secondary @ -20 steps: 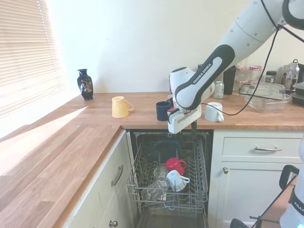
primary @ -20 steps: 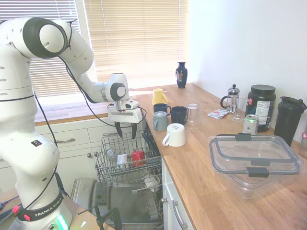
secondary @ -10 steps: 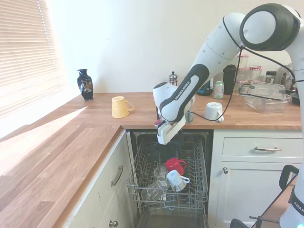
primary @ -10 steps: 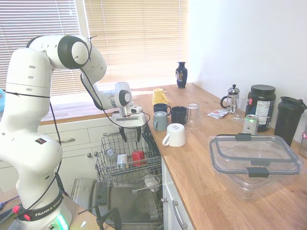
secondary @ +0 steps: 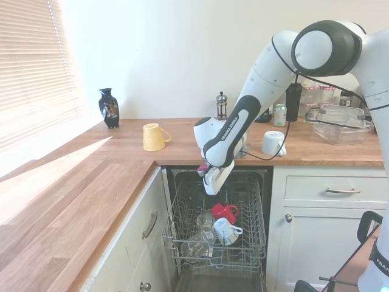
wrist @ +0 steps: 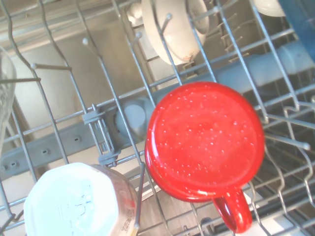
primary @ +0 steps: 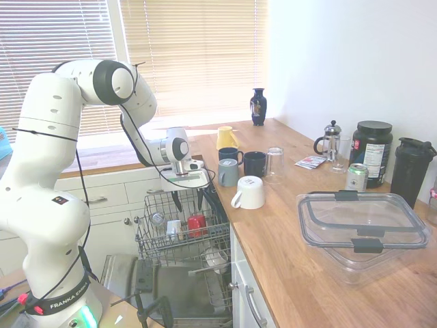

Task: Unload a mug from dishwasher

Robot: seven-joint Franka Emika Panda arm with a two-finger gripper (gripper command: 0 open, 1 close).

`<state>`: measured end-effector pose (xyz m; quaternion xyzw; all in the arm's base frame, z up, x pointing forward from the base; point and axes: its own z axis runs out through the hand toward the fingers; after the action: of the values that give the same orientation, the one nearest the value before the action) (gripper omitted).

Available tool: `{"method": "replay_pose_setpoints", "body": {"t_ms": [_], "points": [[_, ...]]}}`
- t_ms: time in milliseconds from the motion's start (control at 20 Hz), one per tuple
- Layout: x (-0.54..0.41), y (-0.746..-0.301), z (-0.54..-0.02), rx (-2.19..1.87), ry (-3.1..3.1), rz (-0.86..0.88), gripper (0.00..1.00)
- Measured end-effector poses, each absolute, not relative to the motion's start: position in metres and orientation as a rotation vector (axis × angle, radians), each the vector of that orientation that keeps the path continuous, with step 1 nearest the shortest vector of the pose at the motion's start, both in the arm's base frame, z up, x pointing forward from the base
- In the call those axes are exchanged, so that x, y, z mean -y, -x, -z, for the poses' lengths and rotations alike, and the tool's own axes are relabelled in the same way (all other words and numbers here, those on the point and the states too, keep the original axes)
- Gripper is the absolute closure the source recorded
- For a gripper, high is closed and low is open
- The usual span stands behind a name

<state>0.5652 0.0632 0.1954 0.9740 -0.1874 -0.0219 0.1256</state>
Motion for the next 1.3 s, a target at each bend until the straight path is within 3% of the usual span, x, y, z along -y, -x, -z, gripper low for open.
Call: {"method": "replay_pose_setpoints", "body": {"t_ms": [1300], "points": [[-0.047,-0.579,-0.105,0.352,-2.738,0.15,0.0]]}}
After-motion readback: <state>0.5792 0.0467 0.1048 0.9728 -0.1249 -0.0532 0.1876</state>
